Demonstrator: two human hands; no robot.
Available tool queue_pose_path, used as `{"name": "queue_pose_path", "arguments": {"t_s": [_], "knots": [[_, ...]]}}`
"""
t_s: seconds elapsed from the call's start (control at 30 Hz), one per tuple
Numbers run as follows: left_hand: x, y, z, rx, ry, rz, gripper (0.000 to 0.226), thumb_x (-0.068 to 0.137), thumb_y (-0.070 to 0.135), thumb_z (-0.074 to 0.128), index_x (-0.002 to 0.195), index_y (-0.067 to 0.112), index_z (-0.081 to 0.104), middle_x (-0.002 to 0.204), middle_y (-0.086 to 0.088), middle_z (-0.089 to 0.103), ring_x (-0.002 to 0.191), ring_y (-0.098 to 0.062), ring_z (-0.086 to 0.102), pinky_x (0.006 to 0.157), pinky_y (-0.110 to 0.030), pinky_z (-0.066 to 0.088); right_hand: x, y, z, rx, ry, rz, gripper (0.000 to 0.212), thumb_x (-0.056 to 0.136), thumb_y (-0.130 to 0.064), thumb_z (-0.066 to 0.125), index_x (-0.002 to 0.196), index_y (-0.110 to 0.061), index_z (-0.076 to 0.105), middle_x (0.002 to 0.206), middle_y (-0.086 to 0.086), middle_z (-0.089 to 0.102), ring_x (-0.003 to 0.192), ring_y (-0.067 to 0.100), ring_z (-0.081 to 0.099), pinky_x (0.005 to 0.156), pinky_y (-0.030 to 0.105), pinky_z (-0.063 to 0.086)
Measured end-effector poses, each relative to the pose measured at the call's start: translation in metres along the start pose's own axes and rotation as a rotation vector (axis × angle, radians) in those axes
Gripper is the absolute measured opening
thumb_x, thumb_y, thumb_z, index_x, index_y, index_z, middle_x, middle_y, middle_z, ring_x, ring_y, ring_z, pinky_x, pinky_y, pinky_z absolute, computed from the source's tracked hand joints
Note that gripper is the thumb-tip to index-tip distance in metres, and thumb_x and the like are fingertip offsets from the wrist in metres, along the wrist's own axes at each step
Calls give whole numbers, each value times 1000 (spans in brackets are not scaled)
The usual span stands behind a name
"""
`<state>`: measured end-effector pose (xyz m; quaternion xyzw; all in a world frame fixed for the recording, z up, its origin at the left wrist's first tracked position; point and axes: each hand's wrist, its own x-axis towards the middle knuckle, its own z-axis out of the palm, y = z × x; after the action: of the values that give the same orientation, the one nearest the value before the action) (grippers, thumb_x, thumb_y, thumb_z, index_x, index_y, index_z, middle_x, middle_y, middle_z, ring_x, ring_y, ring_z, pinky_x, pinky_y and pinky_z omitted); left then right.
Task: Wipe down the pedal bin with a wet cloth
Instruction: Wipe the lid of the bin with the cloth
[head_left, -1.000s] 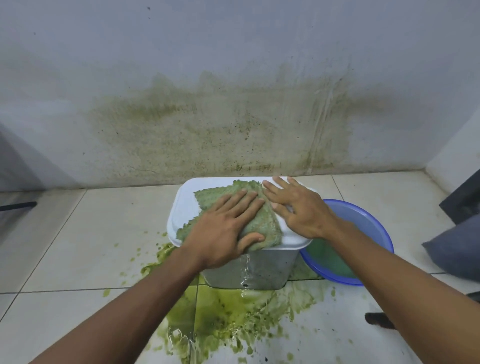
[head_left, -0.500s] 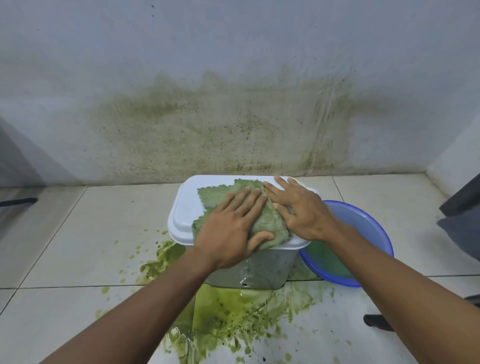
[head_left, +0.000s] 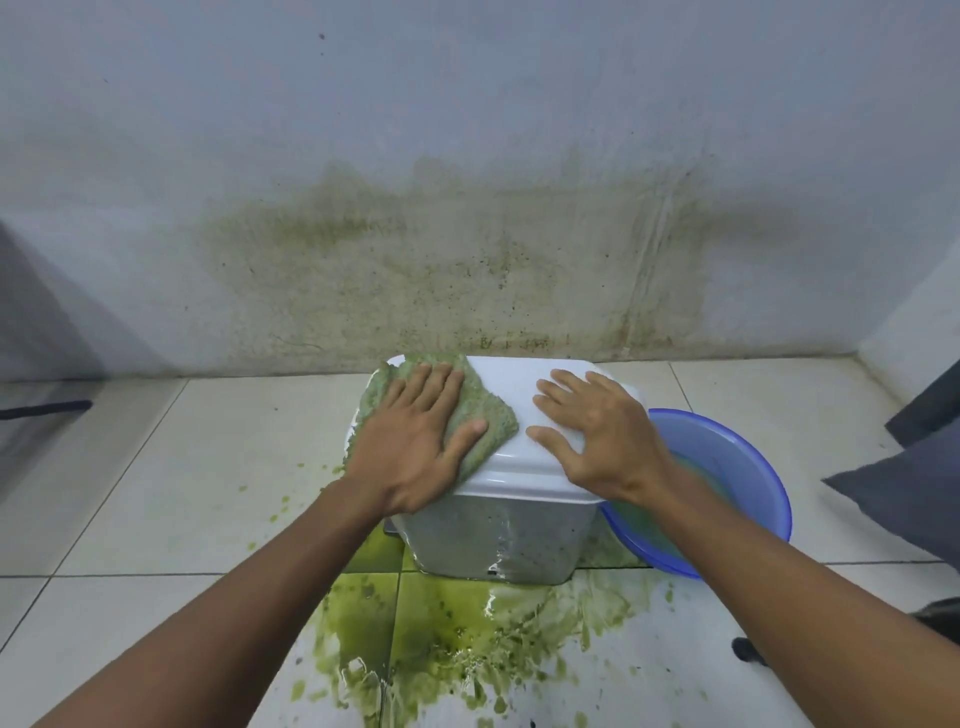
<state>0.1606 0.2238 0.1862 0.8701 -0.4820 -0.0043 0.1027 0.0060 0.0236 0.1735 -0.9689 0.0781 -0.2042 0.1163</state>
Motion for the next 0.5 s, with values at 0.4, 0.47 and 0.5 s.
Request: {"name": "queue_pose_path", "arguments": {"t_s": [0.4, 0.47, 0.5], "knots": [[-23, -11, 3, 135, 19, 201, 81, 99, 70, 17, 162, 21, 1, 168, 3, -3, 155, -14, -11, 127, -39, -2, -31, -5, 6, -380, -237, 7, 120, 58, -63, 80, 156, -19, 26, 163, 9, 29, 150, 33, 26, 113, 70, 19], [-22, -9, 5, 125, 24, 227, 83, 99, 71, 19, 162, 20, 4, 169, 3, -1, 156, -14, -9, 127, -38, -2, -30, 2, 5, -356, -222, -32, 114, 64, -61, 78, 156, -19, 24, 163, 9, 28, 150, 33, 27, 113, 70, 19], [-20, -9, 6, 117, 23, 243, 84, 99, 72, 20, 162, 20, 4, 169, 3, 0, 156, -14, -9, 127, -38, -2, -29, 5, 4, -361, -207, -59, 111, 67, -60, 76, 156, -18, 25, 163, 10, 29, 149, 34, 28, 112, 71, 21]]}}
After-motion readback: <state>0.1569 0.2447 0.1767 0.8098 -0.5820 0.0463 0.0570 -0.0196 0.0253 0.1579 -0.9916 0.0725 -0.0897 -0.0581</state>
